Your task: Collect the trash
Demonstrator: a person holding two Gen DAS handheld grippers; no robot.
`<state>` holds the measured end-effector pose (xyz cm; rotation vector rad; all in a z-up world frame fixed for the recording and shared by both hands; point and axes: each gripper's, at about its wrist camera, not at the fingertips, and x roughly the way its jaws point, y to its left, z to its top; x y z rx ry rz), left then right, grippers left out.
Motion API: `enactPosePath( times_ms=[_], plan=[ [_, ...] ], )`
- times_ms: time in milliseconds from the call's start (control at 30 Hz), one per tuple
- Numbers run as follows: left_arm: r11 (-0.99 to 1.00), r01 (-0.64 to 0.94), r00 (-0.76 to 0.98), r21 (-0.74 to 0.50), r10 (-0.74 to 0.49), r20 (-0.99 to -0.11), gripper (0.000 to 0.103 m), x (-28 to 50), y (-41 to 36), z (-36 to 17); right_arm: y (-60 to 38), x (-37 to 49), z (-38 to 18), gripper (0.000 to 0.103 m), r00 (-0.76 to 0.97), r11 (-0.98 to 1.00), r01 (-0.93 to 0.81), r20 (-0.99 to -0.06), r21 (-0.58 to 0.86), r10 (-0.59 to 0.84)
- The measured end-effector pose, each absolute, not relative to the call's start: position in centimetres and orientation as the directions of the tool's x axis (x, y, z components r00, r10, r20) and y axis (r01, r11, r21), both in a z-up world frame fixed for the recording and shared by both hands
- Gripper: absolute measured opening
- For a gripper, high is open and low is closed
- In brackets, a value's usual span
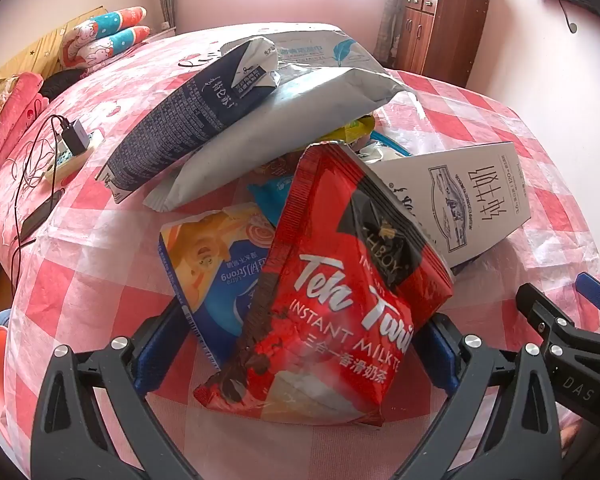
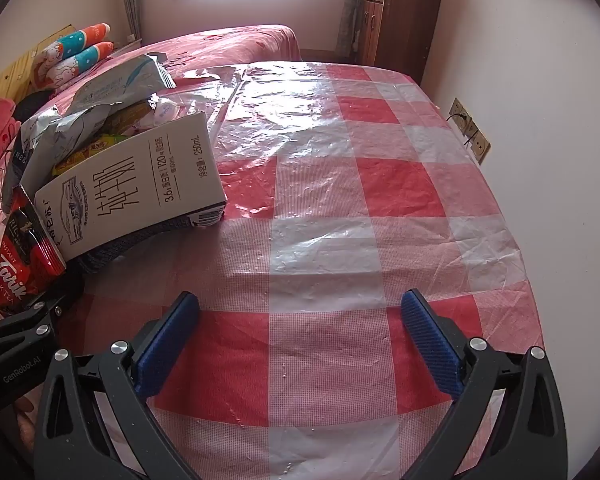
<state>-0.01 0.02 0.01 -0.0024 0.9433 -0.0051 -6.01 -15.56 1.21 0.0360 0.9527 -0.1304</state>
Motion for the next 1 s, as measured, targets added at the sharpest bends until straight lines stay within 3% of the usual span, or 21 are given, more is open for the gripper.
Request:
enactPosePath(
  times_ms=[433,1000],
  plan=[
    [0.999,0.043,0.607,-0.028,-0.049,-0.793,0.099,-4.2,1.4,0.8,-15.2,-8.7,1.9,0.099,0.591,0.992,0.115,-0.806,0.057,-0.022],
    [0.998,0.018,0.729,-0.067,-0.059,-0.682,0.099,-12.0,7.8,7.6,-12.0,-19.2,10.6,0.099,0.828,0.997,0.012,-0.56,0.072,0.03]
  ],
)
